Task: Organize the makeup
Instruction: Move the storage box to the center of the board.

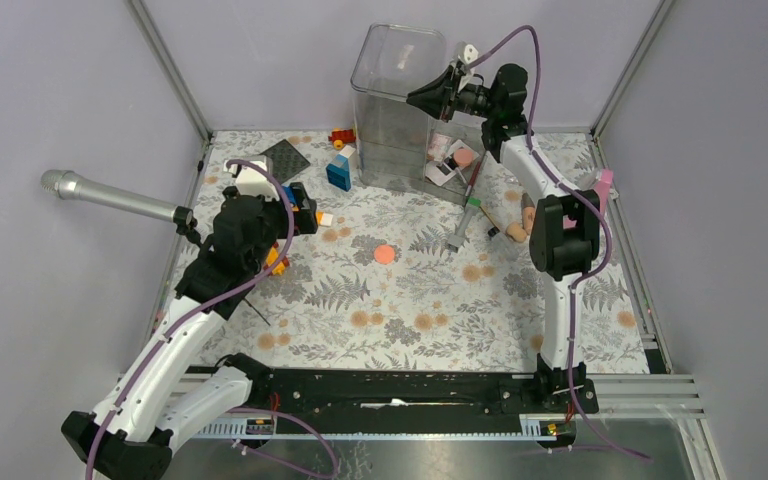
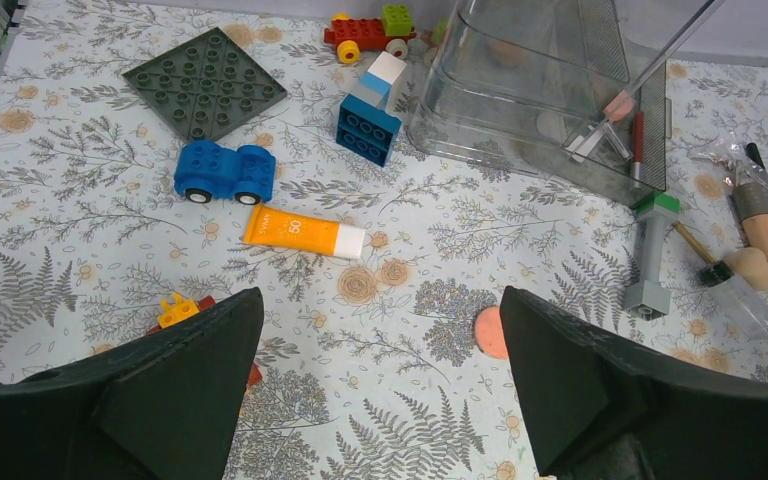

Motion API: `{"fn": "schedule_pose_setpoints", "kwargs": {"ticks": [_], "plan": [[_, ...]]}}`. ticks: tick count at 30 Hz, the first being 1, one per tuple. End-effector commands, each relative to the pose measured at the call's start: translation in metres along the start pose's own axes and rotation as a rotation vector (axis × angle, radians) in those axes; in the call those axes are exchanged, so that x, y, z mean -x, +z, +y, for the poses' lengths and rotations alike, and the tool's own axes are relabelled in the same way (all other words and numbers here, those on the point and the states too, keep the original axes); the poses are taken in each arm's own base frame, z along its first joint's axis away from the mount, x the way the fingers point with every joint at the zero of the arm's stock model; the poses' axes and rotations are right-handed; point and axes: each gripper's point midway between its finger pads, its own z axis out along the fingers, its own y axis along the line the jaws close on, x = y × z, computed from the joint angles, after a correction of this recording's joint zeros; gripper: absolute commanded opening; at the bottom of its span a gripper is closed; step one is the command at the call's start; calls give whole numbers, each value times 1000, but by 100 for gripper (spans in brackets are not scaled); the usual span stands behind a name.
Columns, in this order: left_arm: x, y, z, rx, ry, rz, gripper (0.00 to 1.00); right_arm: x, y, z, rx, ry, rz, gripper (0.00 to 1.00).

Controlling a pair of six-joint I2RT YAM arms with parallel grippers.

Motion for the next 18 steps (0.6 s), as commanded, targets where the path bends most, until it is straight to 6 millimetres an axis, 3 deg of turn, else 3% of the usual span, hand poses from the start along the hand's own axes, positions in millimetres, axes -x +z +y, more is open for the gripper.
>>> {"fn": "schedule_pose_setpoints", "kwargs": {"ticks": [1, 3, 14, 18], "plan": [[14, -1, -4, -24, -21, -60, 99, 18, 4, 7, 58, -19, -37, 11], [14, -1, -3, -21, -21, -63, 99, 18, 3, 8, 65, -20, -39, 0], [14, -1, -2, -20, -27, -63, 99, 63, -3, 29, 52, -40, -110, 0], [13, -1, -2, -23, -27, -60, 99, 70, -5, 38, 29, -44, -96, 0]]}}
